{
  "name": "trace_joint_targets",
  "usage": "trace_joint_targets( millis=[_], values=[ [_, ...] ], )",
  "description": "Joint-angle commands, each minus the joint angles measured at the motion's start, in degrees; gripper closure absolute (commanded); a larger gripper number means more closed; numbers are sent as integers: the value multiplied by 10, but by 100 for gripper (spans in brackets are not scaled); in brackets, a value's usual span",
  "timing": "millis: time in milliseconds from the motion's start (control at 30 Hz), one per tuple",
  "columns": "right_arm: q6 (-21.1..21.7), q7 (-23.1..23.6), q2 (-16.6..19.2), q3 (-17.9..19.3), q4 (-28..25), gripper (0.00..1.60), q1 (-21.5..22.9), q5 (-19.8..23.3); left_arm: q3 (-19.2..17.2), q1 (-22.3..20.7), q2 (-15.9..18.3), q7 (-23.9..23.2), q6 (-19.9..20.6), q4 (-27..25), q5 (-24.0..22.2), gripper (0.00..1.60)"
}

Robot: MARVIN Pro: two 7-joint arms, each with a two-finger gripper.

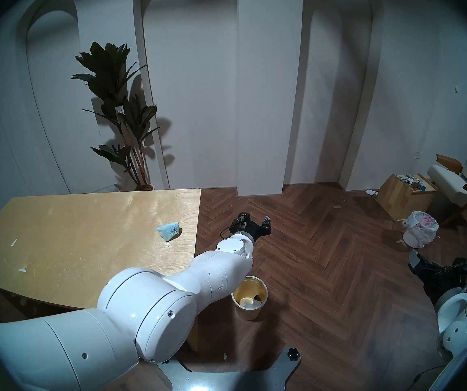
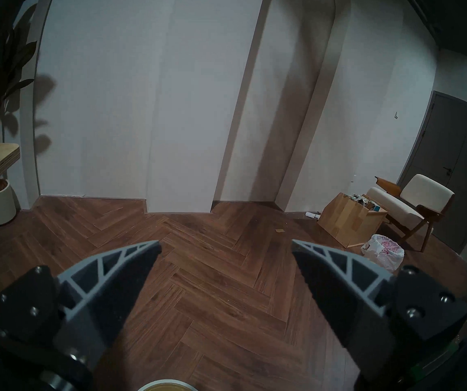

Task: Put the trash into the trash bin on the ground

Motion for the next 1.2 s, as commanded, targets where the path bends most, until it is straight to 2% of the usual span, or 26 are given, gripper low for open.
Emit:
trace_joint_targets(
  millis=[0, 133, 233, 333, 433, 567, 600, 700, 800, 867, 967, 1167],
  values=[
    [0, 0, 0, 4, -3, 0, 0, -1, 9, -32, -8, 8, -51, -44, 11, 0],
    [0, 1, 0, 3, -2, 0, 1, -1, 15, -49, 1, 7, -88, -81, 19, 0],
    [0, 1, 0, 2, -2, 0, 2, -1, 16, -56, 11, 12, -99, -92, 22, 0],
    [0, 1, 0, 2, -1, 0, 2, -1, 16, -60, 28, 23, -113, -109, 27, 0],
    [-1, 2, 0, 1, -1, 0, 3, -1, 16, -63, 60, 39, -125, -127, 37, 0],
    [-1, 2, 0, 1, 0, 0, 3, -1, 13, -65, 87, 53, -128, -135, 42, 0],
    [-1, 2, 0, 0, 0, 0, 4, -1, 8, -66, 84, 58, -129, -134, 43, 0],
    [-1, 3, 0, 0, 0, 0, 5, -1, 8, -65, 123, 74, -128, -143, 53, 0],
    [-1, 3, 0, -1, 1, 0, 5, -1, 3, -63, 143, 88, -127, -145, 60, 0],
    [-1, 3, 0, -1, 1, 0, 5, -1, -1, -63, 143, 93, -126, -145, 60, 0],
    [-1, 4, 0, -2, 1, 0, 6, -1, -7, -60, 178, 109, -125, -152, 67, 0],
    [-1, 4, -1, -4, 3, 0, 7, -1, -24, -55, 207, 129, -123, -158, 66, 0]
  ],
)
